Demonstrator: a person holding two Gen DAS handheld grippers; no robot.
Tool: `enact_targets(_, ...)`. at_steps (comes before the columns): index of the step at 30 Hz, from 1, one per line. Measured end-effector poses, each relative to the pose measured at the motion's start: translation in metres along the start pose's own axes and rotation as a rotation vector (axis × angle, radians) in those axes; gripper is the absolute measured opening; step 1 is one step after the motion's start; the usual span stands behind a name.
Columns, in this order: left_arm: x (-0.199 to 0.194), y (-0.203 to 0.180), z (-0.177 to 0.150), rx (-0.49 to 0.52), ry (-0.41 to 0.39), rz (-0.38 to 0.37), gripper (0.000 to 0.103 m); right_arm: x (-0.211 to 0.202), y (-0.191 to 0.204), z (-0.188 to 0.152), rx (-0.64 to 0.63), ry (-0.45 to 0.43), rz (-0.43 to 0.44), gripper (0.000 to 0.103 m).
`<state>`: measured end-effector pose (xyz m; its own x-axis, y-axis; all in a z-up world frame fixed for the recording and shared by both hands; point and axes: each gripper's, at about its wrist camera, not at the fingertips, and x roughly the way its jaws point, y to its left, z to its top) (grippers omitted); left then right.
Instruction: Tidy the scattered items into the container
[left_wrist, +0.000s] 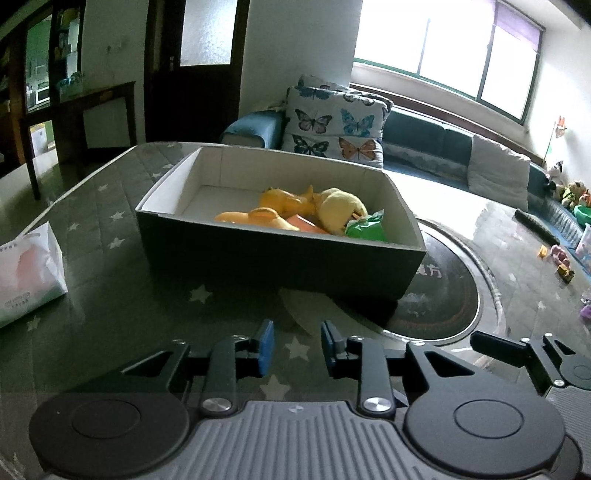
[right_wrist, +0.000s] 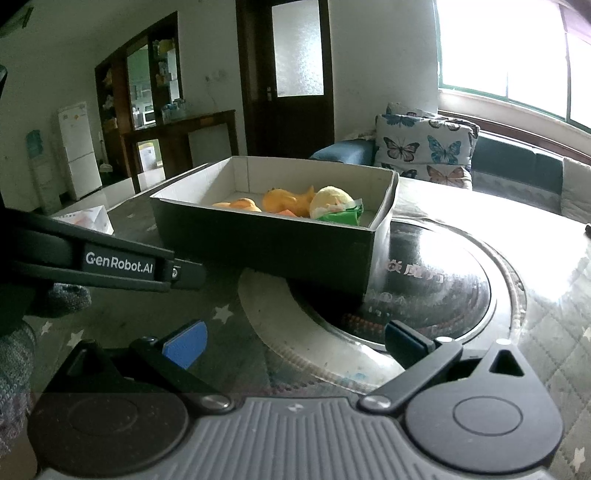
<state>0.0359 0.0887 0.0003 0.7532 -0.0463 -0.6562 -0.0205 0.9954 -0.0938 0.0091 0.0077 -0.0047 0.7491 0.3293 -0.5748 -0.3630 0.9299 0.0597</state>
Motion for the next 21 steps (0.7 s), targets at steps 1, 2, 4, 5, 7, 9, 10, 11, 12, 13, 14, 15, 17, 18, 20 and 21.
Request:
enact_targets(1, 0.0, 0.0, 0.0, 0.001, 0.001, 0.003, 0.031, 0.0, 0.0, 0.0, 0.001, 0.001, -0.001, 0.103)
enact_targets(2, 0.0, 0.0, -0.001, 0.002, 0.002, 0.006, 0.031, 0.0, 0.0, -0.001, 0.001, 0.003, -0.002, 0.103)
enact_targets(4, 0.0, 0.0, -0.002, 0.004, 0.003, 0.011, 0.031, -0.001, 0.001, -0.003, 0.001, 0.007, -0.003, 0.103)
enact_targets(5, 0.0, 0.0, -0.002, 0.005, 0.003, 0.013, 0.031, -0.001, 0.001, -0.004, 0.001, 0.009, -0.004, 0.103)
enact_targets(7, -0.001, 0.0, -0.003, 0.011, -0.001, 0.017, 0.031, -0.001, 0.001, -0.005, 0.002, 0.012, -0.007, 0.103)
enact_targets(9, -0.002, -0.002, -0.004, 0.024, -0.006, 0.027, 0.031, -0.002, 0.002, -0.006, 0.001, 0.013, -0.008, 0.103)
enact_targets(10, -0.002, -0.003, -0.005, 0.032, -0.009, 0.033, 0.031, -0.002, 0.002, -0.006, 0.001, 0.012, -0.01, 0.103)
enact_targets(11, -0.002, -0.004, -0.006, 0.037, -0.009, 0.036, 0.031, -0.003, 0.002, -0.007, 0.002, 0.012, -0.011, 0.103)
enact_targets(12, -0.002, -0.005, -0.007, 0.04, -0.009, 0.037, 0.031, -0.003, 0.003, -0.007, 0.002, 0.012, -0.011, 0.103)
enact_targets(13, -0.002, -0.005, -0.008, 0.044, -0.009, 0.039, 0.031, -0.004, 0.003, -0.007, 0.002, 0.012, -0.011, 0.103)
enact_targets(14, -0.002, -0.006, -0.009, 0.047, -0.009, 0.042, 0.031, -0.004, 0.003, -0.007, 0.001, 0.011, -0.012, 0.103)
enact_targets(15, -0.002, -0.007, -0.009, 0.052, -0.009, 0.044, 0.031, -0.004, 0.003, -0.007, 0.001, 0.011, -0.012, 0.103)
enact_targets(17, -0.003, -0.009, -0.011, 0.063, -0.01, 0.046, 0.031, -0.004, 0.002, -0.008, 0.005, 0.01, -0.014, 0.103)
enact_targets(18, -0.003, -0.01, -0.012, 0.069, -0.011, 0.047, 0.031, -0.004, 0.001, -0.008, 0.007, 0.01, -0.014, 0.103)
enact_targets(20, -0.004, -0.012, -0.013, 0.079, -0.014, 0.048, 0.031, -0.004, 0.001, -0.008, 0.009, 0.012, -0.013, 0.103)
enact_targets(21, -0.004, -0.013, -0.014, 0.083, -0.016, 0.05, 0.031, -0.004, 0.001, -0.008, 0.009, 0.012, -0.014, 0.103)
